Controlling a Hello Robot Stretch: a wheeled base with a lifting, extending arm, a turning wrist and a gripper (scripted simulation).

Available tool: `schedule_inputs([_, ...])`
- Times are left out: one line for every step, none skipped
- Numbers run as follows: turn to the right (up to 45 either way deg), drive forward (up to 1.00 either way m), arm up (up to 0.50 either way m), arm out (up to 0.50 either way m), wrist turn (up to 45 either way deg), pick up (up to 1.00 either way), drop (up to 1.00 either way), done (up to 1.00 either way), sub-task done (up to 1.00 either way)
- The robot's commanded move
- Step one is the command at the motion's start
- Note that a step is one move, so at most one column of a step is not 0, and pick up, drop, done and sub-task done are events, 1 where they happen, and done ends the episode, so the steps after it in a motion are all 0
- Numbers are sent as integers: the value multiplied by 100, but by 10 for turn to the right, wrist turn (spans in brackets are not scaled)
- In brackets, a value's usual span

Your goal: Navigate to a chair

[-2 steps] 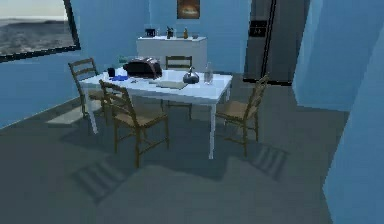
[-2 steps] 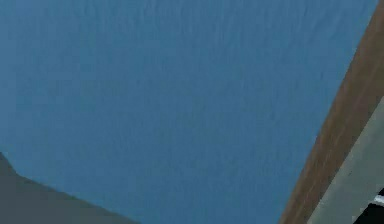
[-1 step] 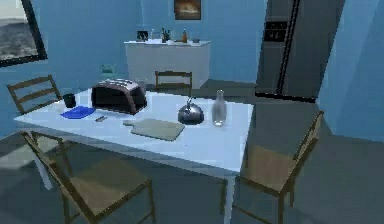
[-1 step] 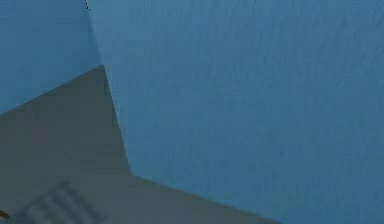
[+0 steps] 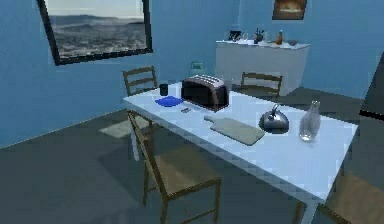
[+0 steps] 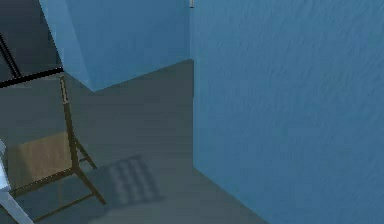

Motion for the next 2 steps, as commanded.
schedule_inputs([0, 5, 0, 0, 0, 0, 0, 0, 0])
schedule_inputs([0, 0, 0, 0, 0, 0, 0, 100, 0])
